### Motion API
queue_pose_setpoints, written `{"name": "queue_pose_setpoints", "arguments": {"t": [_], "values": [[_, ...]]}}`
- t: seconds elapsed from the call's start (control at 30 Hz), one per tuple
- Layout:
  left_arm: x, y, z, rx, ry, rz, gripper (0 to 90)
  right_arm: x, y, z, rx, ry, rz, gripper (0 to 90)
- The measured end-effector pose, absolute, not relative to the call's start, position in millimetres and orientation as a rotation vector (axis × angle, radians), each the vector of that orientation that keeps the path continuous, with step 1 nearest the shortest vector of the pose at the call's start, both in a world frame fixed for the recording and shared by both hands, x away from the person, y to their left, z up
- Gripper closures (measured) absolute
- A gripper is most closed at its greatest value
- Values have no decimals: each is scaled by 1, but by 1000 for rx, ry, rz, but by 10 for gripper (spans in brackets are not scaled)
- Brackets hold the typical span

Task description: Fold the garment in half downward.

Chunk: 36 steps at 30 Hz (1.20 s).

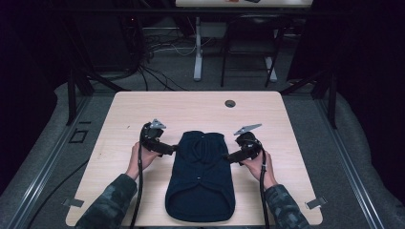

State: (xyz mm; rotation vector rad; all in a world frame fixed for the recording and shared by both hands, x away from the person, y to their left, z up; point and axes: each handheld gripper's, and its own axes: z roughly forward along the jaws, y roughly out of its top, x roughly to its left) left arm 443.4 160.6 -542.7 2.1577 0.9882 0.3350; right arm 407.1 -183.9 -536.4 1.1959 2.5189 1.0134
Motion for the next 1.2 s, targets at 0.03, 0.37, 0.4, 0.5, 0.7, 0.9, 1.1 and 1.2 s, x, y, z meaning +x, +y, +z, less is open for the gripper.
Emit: {"name": "queue_pose_setpoints", "arguments": {"t": [0.03,0.37,0.4,0.5,0.7,0.9,1.1,1.2], "values": [[447,156,-543,2162,986,320,2,412,-180,-536,1205,2523,1016,60],[462,140,-542,2193,979,289,1,431,-169,-537,1213,2547,1002,63],[467,136,-543,2207,996,284,1,435,-167,-538,1222,2553,990,64],[472,130,-545,2232,1003,288,1,438,-165,-540,1226,2560,982,71],[478,122,-550,2255,1016,276,3,447,-162,-544,1254,2553,977,73],[487,117,-555,2266,1052,273,19,458,-158,-544,1258,2567,946,116],[491,112,-559,2275,1055,244,44,469,-153,-550,1287,2573,908,136],[491,109,-561,2290,1052,240,41,473,-151,-555,1332,2568,875,145]]}}
